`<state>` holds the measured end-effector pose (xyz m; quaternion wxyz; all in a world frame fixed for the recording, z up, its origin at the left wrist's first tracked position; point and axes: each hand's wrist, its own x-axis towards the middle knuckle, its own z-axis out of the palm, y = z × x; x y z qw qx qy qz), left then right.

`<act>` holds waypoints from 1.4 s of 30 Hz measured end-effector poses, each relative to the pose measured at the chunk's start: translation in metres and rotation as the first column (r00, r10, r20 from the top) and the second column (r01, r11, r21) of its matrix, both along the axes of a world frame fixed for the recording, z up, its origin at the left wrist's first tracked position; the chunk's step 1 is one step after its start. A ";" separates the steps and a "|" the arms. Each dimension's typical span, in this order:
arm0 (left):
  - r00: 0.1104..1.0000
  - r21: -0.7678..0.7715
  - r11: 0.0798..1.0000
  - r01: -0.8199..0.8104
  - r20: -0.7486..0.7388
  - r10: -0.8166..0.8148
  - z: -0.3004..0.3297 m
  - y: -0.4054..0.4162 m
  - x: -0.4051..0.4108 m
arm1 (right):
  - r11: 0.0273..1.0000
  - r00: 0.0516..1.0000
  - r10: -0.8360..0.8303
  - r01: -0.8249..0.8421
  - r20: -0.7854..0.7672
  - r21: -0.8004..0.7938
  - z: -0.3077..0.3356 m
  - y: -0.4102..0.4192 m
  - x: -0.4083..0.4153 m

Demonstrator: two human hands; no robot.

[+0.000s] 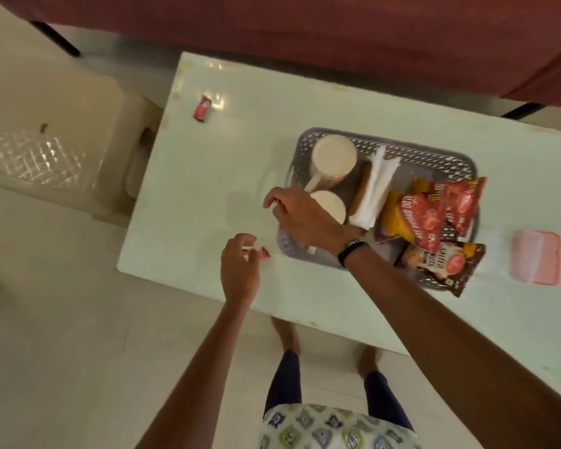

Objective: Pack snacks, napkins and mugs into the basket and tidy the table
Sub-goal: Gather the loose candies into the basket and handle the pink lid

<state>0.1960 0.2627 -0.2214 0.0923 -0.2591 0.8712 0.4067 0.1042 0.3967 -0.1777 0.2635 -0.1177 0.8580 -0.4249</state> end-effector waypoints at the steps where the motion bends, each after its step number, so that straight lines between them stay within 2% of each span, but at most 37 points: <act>1: 0.992 -0.072 0.990 0.122 0.051 -0.119 -0.009 -0.009 0.003 | 1.000 1.000 -0.011 0.011 0.019 -0.012 -0.006 -0.009 -0.002; 3: 0.945 -0.166 0.932 0.323 0.113 -0.308 -0.024 -0.018 0.006 | 0.998 0.998 -0.053 0.054 0.045 -0.018 -0.017 -0.021 -0.006; 5: 0.902 -0.224 0.874 0.432 0.123 -0.414 -0.032 -0.018 0.006 | 0.996 0.995 -0.084 0.085 0.059 -0.013 -0.025 -0.029 -0.010; 8: 0.855 -0.269 0.814 0.515 0.103 -0.508 -0.041 -0.013 0.005 | 0.996 0.995 -0.089 0.088 0.049 0.020 -0.033 -0.039 -0.017; 10: 0.852 -0.216 0.826 0.521 0.078 -0.517 -0.043 -0.016 0.001 | 0.995 0.995 -0.090 0.088 0.046 0.049 -0.034 -0.047 -0.023; 11: 0.881 -0.148 0.868 0.473 0.060 -0.470 -0.043 -0.020 -0.005 | 0.993 0.994 -0.097 0.094 0.040 0.067 -0.034 -0.053 -0.028; 14: 0.982 0.055 0.982 0.183 0.028 -0.184 -0.034 -0.041 -0.036 | 0.984 0.995 -0.099 0.099 -0.011 0.149 -0.030 -0.073 -0.052; 17: 0.998 0.132 0.989 -0.063 0.036 0.059 -0.025 -0.072 -0.081 | 0.960 0.990 -0.057 0.091 -0.131 0.266 -0.033 -0.098 -0.088; 19: 0.984 0.176 0.969 -0.176 0.042 0.171 -0.020 -0.093 -0.110 | 0.935 0.973 0.034 0.051 -0.230 0.351 -0.039 -0.115 -0.115; 23: 0.971 0.224 0.944 -0.241 0.048 0.236 -0.020 -0.122 -0.151 | 0.837 0.887 0.324 -0.105 -0.330 0.538 -0.053 -0.142 -0.167; 26: 0.973 0.233 0.945 -0.231 0.049 0.226 -0.025 -0.132 -0.165 | 0.766 0.848 0.419 -0.138 -0.324 0.627 -0.061 -0.160 -0.192; 29: 0.967 0.296 0.921 -0.253 0.060 0.247 -0.030 -0.135 -0.167 | 0.711 0.855 0.443 -0.151 -0.269 0.687 -0.074 -0.166 -0.198; 34: 0.964 0.420 0.867 -0.266 0.090 0.252 -0.032 -0.134 -0.162 | 0.736 0.860 0.394 -0.085 -0.323 0.672 -0.094 -0.158 -0.164; 37: 0.960 0.460 0.844 -0.277 0.102 0.260 -0.027 -0.126 -0.156 | 0.800 0.901 0.307 -0.071 -0.305 0.596 -0.095 -0.149 -0.126; 40: 0.957 0.458 0.841 -0.287 0.106 0.269 -0.019 -0.109 -0.145 | 0.904 0.982 0.041 0.043 -0.187 0.426 -0.084 -0.138 -0.085; 42: 0.964 0.462 0.847 -0.265 0.115 0.239 -0.012 -0.095 -0.136 | 0.955 0.975 -0.216 0.220 -0.045 0.198 -0.068 -0.128 -0.061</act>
